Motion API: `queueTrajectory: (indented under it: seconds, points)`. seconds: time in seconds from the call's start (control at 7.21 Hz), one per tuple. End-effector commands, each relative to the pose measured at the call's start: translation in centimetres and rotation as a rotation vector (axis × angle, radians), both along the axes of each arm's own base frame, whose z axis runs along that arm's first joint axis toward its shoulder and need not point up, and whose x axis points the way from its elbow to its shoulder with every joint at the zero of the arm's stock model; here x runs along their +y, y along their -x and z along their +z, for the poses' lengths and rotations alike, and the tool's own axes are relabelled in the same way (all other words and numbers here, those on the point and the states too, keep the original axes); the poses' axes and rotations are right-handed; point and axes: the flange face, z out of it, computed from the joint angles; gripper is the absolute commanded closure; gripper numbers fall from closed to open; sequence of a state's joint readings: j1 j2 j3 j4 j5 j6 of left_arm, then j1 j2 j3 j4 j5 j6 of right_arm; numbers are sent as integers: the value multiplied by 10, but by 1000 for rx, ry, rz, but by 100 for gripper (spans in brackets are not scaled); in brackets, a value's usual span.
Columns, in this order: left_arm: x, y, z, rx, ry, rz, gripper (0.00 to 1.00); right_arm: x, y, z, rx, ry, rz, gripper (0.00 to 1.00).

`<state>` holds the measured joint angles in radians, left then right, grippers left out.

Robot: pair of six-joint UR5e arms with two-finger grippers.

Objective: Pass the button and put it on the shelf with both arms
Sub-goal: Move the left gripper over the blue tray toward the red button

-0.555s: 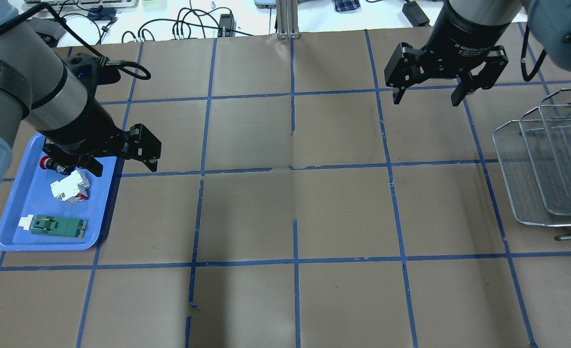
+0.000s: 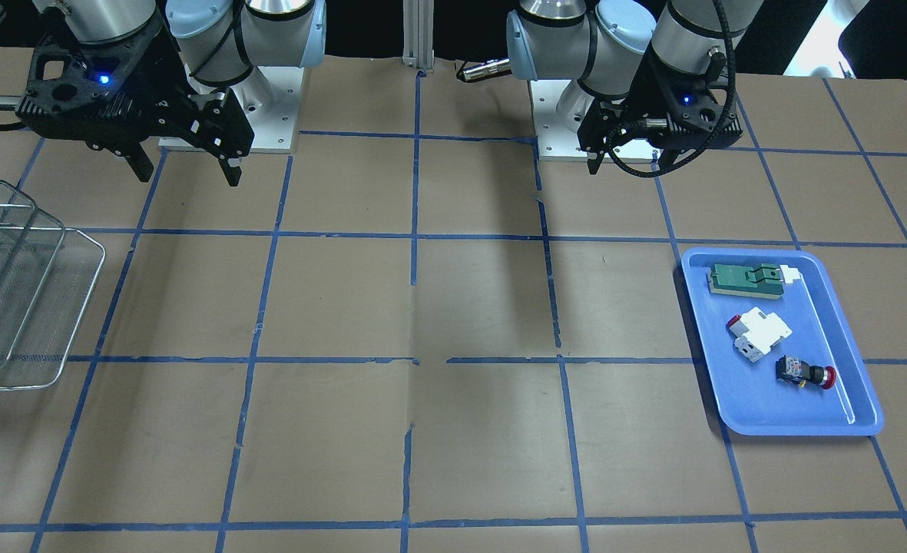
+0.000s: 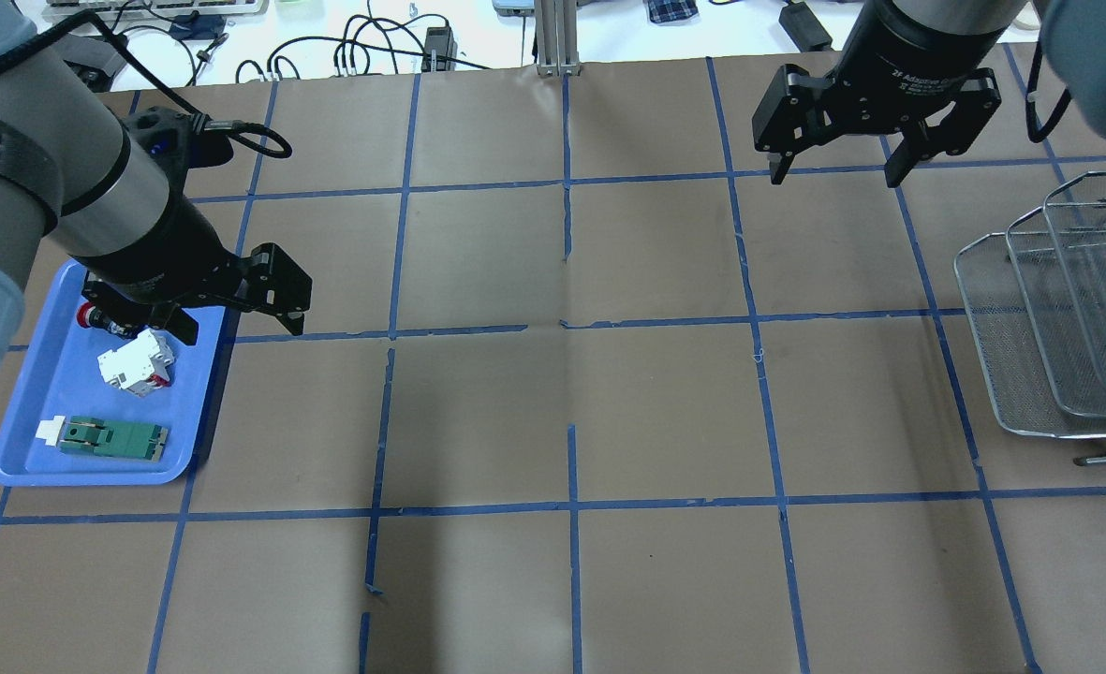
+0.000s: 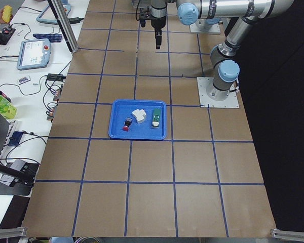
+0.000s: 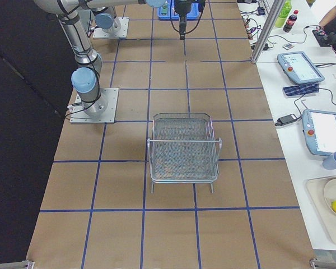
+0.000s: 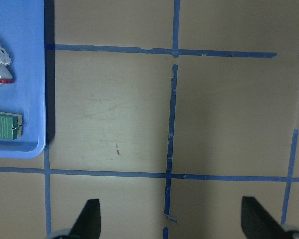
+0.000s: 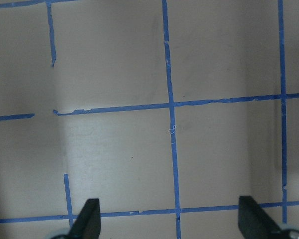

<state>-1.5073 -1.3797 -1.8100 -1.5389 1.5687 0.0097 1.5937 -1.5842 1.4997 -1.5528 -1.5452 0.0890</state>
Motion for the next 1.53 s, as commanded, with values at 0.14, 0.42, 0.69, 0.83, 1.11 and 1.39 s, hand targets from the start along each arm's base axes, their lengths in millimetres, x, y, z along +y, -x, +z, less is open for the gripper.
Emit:
queueTrajectory:
  seconds: [0.14, 0.42, 0.69, 0.83, 1.11, 1.39]
  points:
    - [8, 1, -12, -2, -27, -2, 0, 1, -1, -1, 0, -2, 3, 0]
    - [7, 0, -13, 0, -27, 0, 0, 2, -1, -1, -2, -2, 5, 0]
    - [8, 1, -14, 3, -25, 0, 0, 1, -1, -2, -3, -4, 7, 0]
    - [8, 3, -14, 11, -23, 0, 0, 2, -1, -3, -3, -8, 8, 0]
    - [9, 3, -13, 13, -21, 0, 0, 1, -1, -5, -3, -11, 10, 0]
    - [9, 2, -13, 12, -25, -1, 0, 2, -1, -4, -4, -10, 10, 0]
